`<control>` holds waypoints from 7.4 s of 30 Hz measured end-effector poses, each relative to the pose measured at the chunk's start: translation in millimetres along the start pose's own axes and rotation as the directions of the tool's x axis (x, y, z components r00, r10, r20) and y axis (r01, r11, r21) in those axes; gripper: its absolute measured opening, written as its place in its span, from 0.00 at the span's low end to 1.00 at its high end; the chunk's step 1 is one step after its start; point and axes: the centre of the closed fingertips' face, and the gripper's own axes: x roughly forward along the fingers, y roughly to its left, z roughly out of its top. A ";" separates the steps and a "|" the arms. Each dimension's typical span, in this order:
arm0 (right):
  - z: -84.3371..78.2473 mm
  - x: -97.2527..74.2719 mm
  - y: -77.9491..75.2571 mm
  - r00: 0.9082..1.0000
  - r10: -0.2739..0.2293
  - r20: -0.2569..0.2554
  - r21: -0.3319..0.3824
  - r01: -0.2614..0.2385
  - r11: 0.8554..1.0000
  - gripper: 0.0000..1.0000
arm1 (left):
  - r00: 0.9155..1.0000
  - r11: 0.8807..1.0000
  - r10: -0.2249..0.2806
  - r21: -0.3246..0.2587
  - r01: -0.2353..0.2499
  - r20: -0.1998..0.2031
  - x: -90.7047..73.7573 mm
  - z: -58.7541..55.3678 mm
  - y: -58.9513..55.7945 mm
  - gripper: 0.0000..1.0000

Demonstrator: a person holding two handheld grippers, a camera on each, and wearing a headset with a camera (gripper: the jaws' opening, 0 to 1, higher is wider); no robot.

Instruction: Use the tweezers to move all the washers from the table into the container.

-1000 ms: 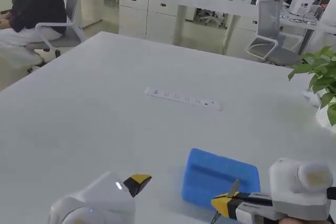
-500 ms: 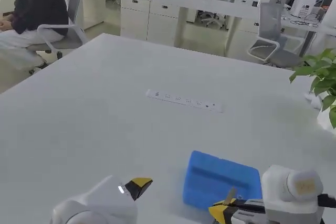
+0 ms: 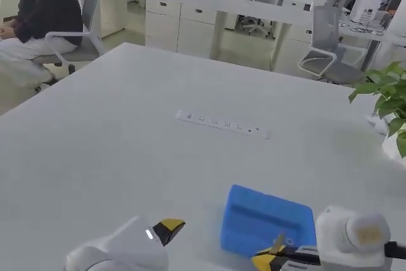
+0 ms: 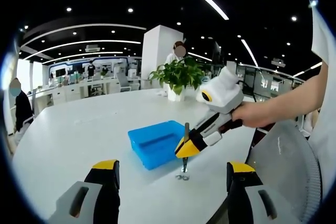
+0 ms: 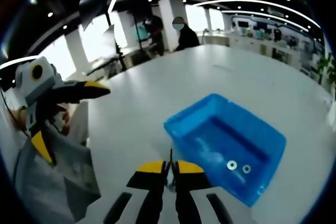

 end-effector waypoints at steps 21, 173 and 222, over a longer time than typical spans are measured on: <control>-14.7 0.0 12.4 0.999 -0.043 -0.021 -0.182 0.038 0.983 0.03 | 1.000 1.000 0.004 -0.003 -0.004 -0.001 0.7 -0.7 0.7 0.84; 47.6 -13.9 7.5 0.990 0.047 0.135 -0.148 -0.026 0.989 0.03 | 0.999 1.000 -0.005 0.020 0.006 -0.043 1.3 -7.5 -2.1 0.80; 42.1 26.3 -95.6 0.993 -0.112 0.042 0.083 0.109 0.991 0.04 | 0.999 1.000 0.007 0.012 -0.007 -0.037 0.2 -6.8 2.0 0.79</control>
